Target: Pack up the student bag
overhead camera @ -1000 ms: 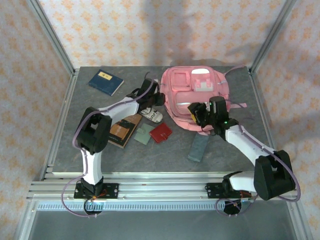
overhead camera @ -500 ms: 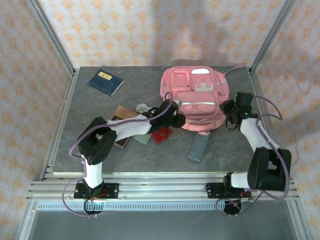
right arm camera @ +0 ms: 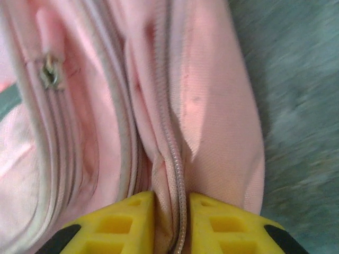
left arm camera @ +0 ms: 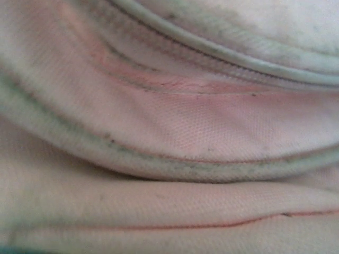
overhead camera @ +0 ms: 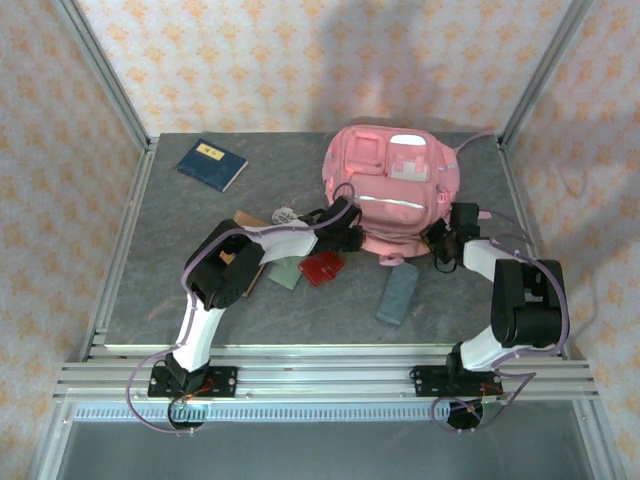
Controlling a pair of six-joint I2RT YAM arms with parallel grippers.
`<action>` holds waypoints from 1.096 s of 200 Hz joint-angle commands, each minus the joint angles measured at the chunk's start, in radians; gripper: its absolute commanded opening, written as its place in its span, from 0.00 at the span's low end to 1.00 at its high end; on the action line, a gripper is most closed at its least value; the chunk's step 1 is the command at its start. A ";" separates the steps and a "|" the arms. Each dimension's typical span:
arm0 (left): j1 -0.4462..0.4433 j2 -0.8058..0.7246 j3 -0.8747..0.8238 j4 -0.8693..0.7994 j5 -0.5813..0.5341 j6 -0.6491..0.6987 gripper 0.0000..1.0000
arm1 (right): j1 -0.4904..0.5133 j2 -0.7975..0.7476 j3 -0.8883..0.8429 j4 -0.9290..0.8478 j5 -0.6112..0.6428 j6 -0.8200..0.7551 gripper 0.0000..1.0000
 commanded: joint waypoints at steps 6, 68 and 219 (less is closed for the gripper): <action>0.055 0.044 0.122 -0.005 -0.063 0.061 0.16 | 0.073 0.007 -0.019 -0.001 -0.099 0.031 0.24; 0.079 -0.031 0.116 -0.045 -0.080 0.088 0.24 | 0.101 -0.118 0.094 -0.187 0.021 -0.093 0.44; 0.285 -0.754 -0.615 -0.073 -0.295 -0.019 0.93 | 0.596 -0.083 0.217 -0.069 -0.072 -0.091 0.62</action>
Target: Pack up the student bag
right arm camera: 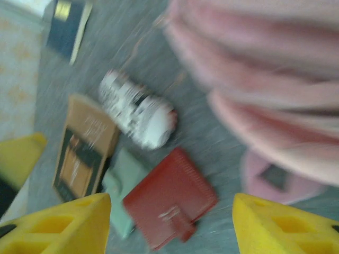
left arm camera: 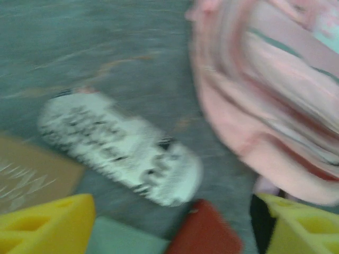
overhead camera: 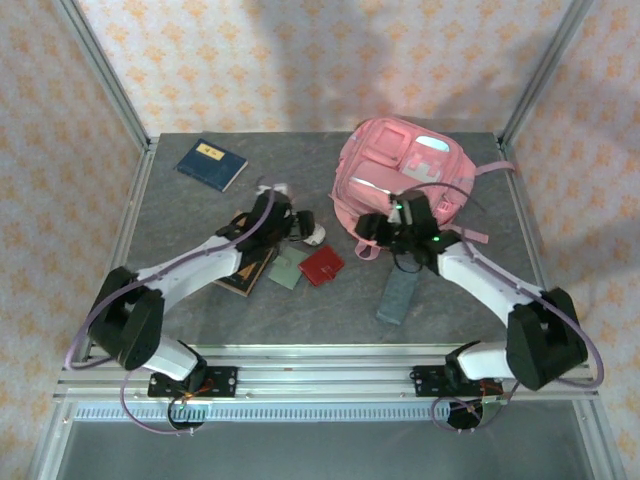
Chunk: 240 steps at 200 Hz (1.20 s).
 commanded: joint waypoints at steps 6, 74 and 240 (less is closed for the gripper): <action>0.130 -0.093 -0.107 -0.105 -0.134 -0.031 0.97 | 0.141 0.126 0.071 0.105 -0.049 0.033 0.62; 0.472 -0.116 -0.274 -0.035 -0.087 -0.025 0.99 | 0.391 0.487 0.304 0.179 -0.165 0.061 0.61; 0.342 -0.206 -0.477 -0.023 0.176 -0.161 0.70 | 0.355 0.726 0.517 -0.152 0.050 0.134 0.54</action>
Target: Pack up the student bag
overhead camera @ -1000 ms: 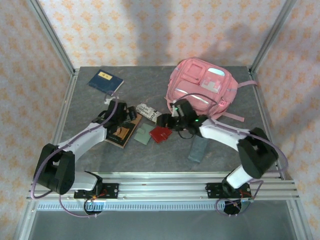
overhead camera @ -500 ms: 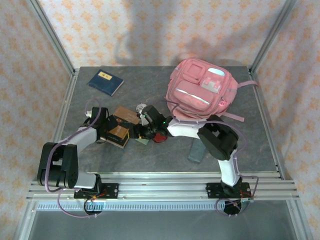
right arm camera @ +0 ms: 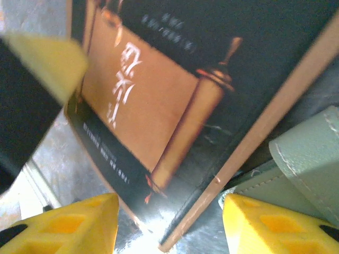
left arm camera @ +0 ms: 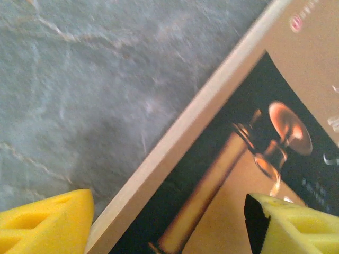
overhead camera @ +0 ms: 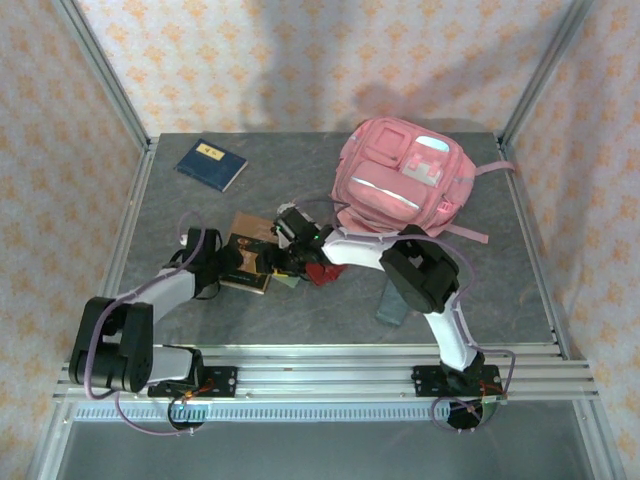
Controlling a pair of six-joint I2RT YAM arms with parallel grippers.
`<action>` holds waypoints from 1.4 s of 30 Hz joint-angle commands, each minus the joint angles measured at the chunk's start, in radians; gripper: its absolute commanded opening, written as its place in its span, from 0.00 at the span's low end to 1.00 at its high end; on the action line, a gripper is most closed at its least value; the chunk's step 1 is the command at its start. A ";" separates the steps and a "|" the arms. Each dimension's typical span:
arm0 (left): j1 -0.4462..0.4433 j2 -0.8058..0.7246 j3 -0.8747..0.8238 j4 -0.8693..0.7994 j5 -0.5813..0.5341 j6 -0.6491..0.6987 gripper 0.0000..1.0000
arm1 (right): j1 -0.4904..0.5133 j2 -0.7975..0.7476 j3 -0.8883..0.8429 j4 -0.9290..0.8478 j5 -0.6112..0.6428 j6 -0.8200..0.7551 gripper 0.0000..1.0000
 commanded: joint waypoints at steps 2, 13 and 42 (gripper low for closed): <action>-0.106 -0.073 -0.059 -0.069 0.044 -0.097 0.69 | -0.048 -0.043 -0.075 -0.110 0.213 0.057 0.54; -0.126 -0.231 0.057 -0.205 -0.106 -0.058 0.76 | -0.054 -0.049 0.083 -0.165 0.231 0.031 0.53; -0.068 0.163 0.054 0.124 0.025 0.005 0.56 | -0.064 0.152 0.274 -0.123 0.125 0.005 0.28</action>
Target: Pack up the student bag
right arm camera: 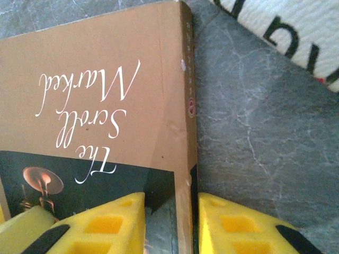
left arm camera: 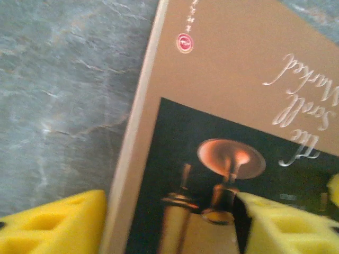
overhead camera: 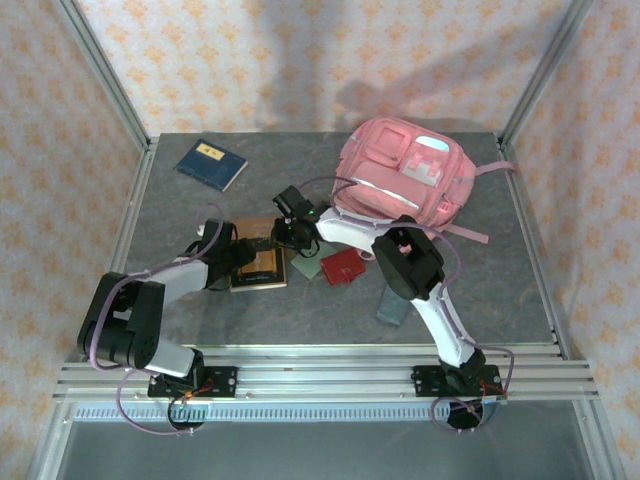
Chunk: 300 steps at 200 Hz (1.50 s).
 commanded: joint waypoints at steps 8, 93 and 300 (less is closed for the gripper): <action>0.006 0.010 -0.039 0.023 0.034 -0.004 0.45 | 0.008 -0.063 -0.077 0.176 -0.160 -0.017 0.28; 0.005 0.011 -0.099 0.061 0.067 -0.025 0.30 | -0.007 -0.221 -0.329 0.587 -0.384 0.080 0.32; 0.005 0.046 -0.108 0.095 0.084 -0.037 0.28 | 0.002 -0.060 -0.215 0.464 -0.446 0.038 0.33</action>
